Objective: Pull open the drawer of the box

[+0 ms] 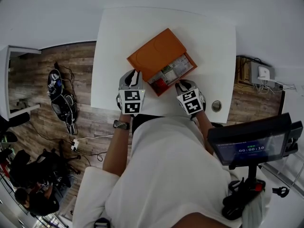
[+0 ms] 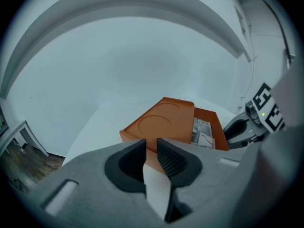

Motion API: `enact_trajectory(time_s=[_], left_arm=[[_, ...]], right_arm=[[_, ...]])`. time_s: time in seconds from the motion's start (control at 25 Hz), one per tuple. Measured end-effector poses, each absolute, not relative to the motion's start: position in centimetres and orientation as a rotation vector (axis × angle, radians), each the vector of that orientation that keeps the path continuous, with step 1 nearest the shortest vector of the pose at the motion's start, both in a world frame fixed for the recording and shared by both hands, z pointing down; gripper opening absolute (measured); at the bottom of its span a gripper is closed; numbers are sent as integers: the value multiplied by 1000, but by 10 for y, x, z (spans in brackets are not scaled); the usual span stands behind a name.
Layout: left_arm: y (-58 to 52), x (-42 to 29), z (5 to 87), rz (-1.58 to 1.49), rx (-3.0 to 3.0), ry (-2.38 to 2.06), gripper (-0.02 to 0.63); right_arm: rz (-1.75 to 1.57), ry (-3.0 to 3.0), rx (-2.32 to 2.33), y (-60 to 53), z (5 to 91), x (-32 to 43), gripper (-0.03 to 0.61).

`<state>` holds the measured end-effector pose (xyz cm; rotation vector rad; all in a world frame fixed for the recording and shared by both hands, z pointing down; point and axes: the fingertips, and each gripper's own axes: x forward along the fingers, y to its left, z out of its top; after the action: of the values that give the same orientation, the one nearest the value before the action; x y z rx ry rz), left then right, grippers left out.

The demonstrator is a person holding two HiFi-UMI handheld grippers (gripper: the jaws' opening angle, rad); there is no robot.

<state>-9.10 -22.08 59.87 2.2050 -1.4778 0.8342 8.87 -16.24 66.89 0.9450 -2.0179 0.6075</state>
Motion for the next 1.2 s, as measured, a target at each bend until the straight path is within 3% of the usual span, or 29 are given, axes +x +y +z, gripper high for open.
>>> enact_trajectory(time_s=[1.2], left_arm=[[-227,-91,604,853,2207,-1463,75]], right_arm=[[644,-2001,952,-151,677,97,71]])
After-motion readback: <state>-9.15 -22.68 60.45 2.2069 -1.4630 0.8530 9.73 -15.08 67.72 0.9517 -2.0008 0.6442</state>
